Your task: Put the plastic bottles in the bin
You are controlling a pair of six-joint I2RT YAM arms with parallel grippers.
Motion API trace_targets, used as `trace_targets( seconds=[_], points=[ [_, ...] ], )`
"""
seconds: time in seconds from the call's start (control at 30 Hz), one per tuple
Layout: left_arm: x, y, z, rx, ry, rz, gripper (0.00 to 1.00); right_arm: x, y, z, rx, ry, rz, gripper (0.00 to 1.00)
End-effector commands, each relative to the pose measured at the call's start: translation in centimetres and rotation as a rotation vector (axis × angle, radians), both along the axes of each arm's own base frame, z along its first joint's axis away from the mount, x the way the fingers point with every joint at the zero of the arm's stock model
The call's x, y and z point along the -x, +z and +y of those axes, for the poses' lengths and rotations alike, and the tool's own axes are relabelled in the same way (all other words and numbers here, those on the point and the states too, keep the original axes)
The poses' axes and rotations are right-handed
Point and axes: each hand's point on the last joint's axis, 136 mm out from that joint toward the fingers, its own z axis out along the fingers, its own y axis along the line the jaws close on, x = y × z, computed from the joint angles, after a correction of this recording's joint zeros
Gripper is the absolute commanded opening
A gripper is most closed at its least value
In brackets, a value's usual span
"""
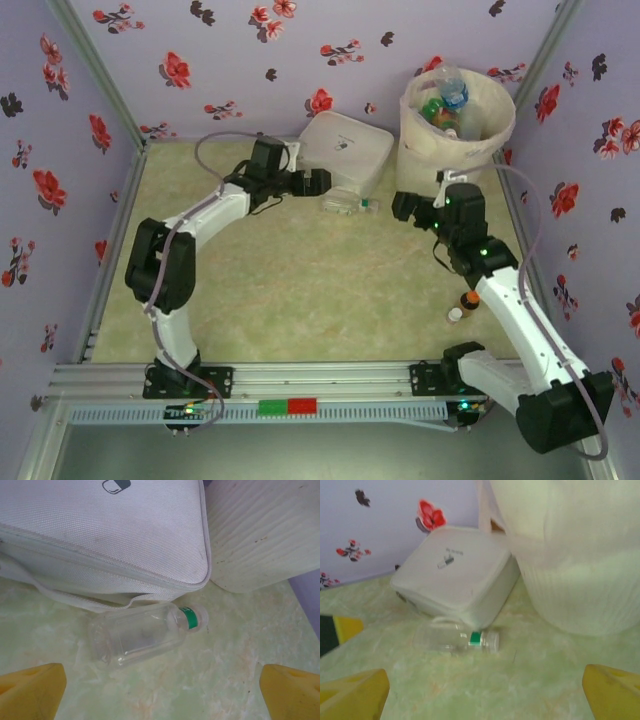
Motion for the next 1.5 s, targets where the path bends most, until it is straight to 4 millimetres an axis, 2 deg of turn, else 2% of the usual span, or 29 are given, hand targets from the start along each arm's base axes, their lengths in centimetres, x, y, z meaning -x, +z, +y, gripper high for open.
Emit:
trace_targets(
  seconds=[0.0,0.13,0.3,0.7,0.8,0.9,1.0,1.17,1.33,1.47],
  points=[
    [0.0,-0.2,-1.5,-0.039,-0.085,-0.013,1.00,0.8,-2.1,0.0,-0.043,-0.020,0.037,1.00],
    [-0.1,-1.1,-2.7,-0.074,-0.130,-0.016,1.00,1.9,-4.4,-0.2,-0.039,-0.020,0.082,1.00],
    [-1.3,-2.7,-3.9,-0.102,-0.155,-0.003,1.00,2.6,-5.6,-0.2,-0.075,-0.024,0.067,1.00],
    [-2.7,-6.5,-6.7,-0.150,-0.217,0.010,1.00,2.4,-5.3,0.0,-0.085,-0.013,0.038,1.00],
    [-3.0,-7.0,-7.2,-0.147,-0.227,0.011,1.00,2.3,-5.5,0.7,-0.110,0.017,0.050,1.00],
    [-2.2,-7.8,-7.4,-0.157,-0.232,0.056,1.00,2.4,-5.8,1.0,-0.116,0.030,0.061,1.00],
    [-0.4,-8.4,-7.3,-0.175,-0.253,0.078,1.00,2.4,-6.1,0.7,-0.108,0.015,0.060,1.00],
    [1.6,-8.3,-6.7,-0.177,-0.257,0.095,1.00,2.5,-6.7,0.7,-0.103,0.012,0.079,0.99],
    [2.4,-8.2,-6.7,-0.179,-0.270,0.088,1.00,2.6,-7.4,0.5,-0.096,0.003,0.089,1.00],
    [1.6,-9.8,-6.6,-0.232,-0.264,0.101,0.99,2.6,-7.5,0.4,-0.090,0.001,0.089,1.00]
  ],
)
